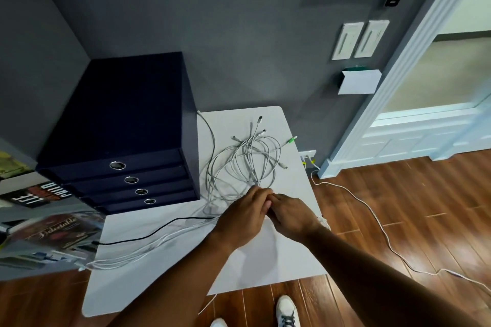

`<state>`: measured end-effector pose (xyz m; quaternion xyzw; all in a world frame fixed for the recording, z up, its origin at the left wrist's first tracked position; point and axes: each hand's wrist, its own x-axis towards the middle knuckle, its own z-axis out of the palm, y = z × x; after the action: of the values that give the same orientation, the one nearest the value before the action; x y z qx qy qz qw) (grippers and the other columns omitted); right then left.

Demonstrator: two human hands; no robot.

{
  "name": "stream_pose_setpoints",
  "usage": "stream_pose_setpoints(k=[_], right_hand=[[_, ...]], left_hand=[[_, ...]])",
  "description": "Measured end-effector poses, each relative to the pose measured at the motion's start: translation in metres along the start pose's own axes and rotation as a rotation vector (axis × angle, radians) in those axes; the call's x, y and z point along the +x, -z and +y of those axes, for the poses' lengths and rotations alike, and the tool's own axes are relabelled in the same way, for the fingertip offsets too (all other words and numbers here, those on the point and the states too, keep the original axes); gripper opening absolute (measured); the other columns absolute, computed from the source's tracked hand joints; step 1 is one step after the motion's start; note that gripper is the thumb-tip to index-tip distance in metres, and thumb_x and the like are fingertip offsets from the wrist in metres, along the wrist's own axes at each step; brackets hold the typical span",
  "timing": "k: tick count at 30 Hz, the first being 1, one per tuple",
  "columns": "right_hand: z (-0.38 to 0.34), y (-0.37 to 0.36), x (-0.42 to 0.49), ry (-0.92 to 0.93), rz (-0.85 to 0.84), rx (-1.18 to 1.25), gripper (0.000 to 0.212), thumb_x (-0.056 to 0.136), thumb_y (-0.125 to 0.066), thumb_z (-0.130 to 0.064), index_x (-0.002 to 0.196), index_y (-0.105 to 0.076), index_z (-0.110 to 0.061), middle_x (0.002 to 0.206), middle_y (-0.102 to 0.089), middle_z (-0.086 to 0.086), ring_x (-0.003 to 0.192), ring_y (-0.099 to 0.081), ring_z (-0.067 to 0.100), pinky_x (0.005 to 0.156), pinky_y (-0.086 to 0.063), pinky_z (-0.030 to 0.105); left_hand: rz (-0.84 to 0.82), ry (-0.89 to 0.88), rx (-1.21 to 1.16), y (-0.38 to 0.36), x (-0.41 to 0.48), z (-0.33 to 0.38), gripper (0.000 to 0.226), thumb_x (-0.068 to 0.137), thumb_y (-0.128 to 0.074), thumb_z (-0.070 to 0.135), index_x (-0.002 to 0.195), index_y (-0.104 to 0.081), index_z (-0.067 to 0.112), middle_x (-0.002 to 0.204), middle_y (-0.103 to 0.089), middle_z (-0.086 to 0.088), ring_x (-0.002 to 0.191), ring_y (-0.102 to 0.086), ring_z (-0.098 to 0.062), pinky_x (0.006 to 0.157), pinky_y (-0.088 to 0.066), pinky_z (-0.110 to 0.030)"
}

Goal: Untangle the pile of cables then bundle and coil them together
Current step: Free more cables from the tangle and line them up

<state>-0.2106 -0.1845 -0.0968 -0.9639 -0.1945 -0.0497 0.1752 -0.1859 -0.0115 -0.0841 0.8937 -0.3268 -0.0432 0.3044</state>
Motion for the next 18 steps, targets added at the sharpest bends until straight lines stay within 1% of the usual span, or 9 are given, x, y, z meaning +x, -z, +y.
stream_pose_setpoints(k=[1, 4, 6, 9, 11, 13, 15, 17, 18], right_hand=[[0.002, 0.002, 0.001, 0.001, -0.002, 0.018, 0.037, 0.098, -0.033, -0.039, 0.105, -0.059, -0.013, 0.099, -0.068, 0.006, 0.088, -0.063, 0.027, 0.066, -0.051, 0.037], [0.006, 0.008, 0.001, 0.037, -0.058, 0.046, 0.032, 0.102, -0.037, -0.04, 0.103, -0.057, -0.015, 0.098, -0.066, 0.004, 0.092, -0.061, 0.025, 0.072, -0.048, 0.036], [0.012, 0.007, -0.001, -0.01, -0.129, 0.067, 0.033, 0.103, -0.04, -0.042, 0.098, -0.057, -0.013, 0.096, -0.066, 0.006, 0.092, -0.061, 0.028, 0.071, -0.042, 0.034], [0.032, 0.013, -0.006, -0.15, -0.256, 0.01, 0.046, 0.098, -0.04, -0.058, 0.092, -0.059, -0.017, 0.095, -0.069, 0.006, 0.092, -0.062, 0.029, 0.068, -0.038, 0.033], [0.043, 0.022, -0.011, -0.179, -0.3, 0.033, 0.044, 0.097, -0.043, -0.059, 0.091, -0.059, -0.018, 0.096, -0.07, 0.006, 0.093, -0.062, 0.028, 0.068, -0.038, 0.031], [0.051, 0.027, -0.013, -0.178, -0.318, 0.065, 0.038, 0.099, -0.044, -0.053, 0.094, -0.058, -0.018, 0.097, -0.07, 0.006, 0.093, -0.062, 0.027, 0.07, -0.039, 0.032], [0.054, 0.028, -0.015, -0.173, -0.319, 0.037, 0.033, 0.102, -0.042, -0.047, 0.096, -0.057, -0.019, 0.096, -0.069, 0.003, 0.091, -0.063, 0.025, 0.069, -0.038, 0.031], [0.054, 0.029, -0.016, -0.17, -0.286, 0.027, 0.029, 0.103, -0.041, -0.042, 0.098, -0.057, -0.019, 0.097, -0.068, 0.001, 0.09, -0.063, 0.023, 0.067, -0.035, 0.027], [0.053, 0.031, -0.015, -0.179, -0.26, 0.039, 0.027, 0.104, -0.042, -0.039, 0.1, -0.059, -0.018, 0.097, -0.068, 0.001, 0.087, -0.062, 0.021, 0.065, -0.032, 0.021]], left_hand=[[-0.014, 0.056, -0.029, 0.0, -0.001, -0.002, 0.039, 0.104, -0.029, 0.044, 0.129, -0.05, 0.022, 0.126, -0.06, 0.0, 0.109, -0.061, -0.022, 0.09, -0.051, -0.039], [-0.08, 0.147, -0.104, -0.002, -0.002, -0.008, 0.034, 0.104, -0.03, 0.048, 0.109, -0.054, 0.023, 0.103, -0.07, -0.003, 0.095, -0.065, -0.025, 0.081, -0.051, -0.042], [-0.127, 0.168, -0.101, -0.002, 0.0, -0.01, 0.035, 0.103, -0.034, 0.047, 0.097, -0.057, 0.021, 0.091, -0.07, -0.003, 0.087, -0.064, -0.025, 0.076, -0.05, -0.042], [-0.182, 0.191, -0.092, -0.001, -0.001, -0.016, 0.035, 0.102, -0.043, 0.044, 0.076, -0.055, 0.024, 0.071, -0.061, 0.005, 0.074, -0.06, -0.018, 0.065, -0.046, -0.034], [-0.198, 0.216, -0.104, 0.001, -0.004, -0.024, 0.035, 0.103, -0.047, 0.042, 0.073, -0.054, 0.024, 0.068, -0.058, 0.006, 0.071, -0.058, -0.015, 0.063, -0.042, -0.031], [-0.182, 0.215, -0.087, 0.003, -0.008, -0.03, 0.038, 0.103, -0.045, 0.044, 0.077, -0.057, 0.019, 0.071, -0.062, 0.003, 0.071, -0.058, -0.017, 0.066, -0.045, -0.033], [-0.165, 0.217, -0.063, 0.004, -0.008, -0.033, 0.038, 0.102, -0.045, 0.044, 0.076, -0.055, 0.019, 0.071, -0.062, 0.004, 0.07, -0.057, -0.017, 0.068, -0.048, -0.034], [-0.156, 0.222, -0.049, 0.008, -0.006, -0.033, 0.036, 0.103, -0.047, 0.041, 0.072, -0.052, 0.024, 0.066, -0.057, 0.006, 0.066, -0.053, -0.014, 0.067, -0.046, -0.031], [-0.145, 0.223, -0.047, 0.011, -0.005, -0.033, 0.036, 0.103, -0.048, 0.04, 0.07, -0.051, 0.025, 0.064, -0.056, 0.007, 0.064, -0.052, -0.012, 0.065, -0.044, -0.03]])
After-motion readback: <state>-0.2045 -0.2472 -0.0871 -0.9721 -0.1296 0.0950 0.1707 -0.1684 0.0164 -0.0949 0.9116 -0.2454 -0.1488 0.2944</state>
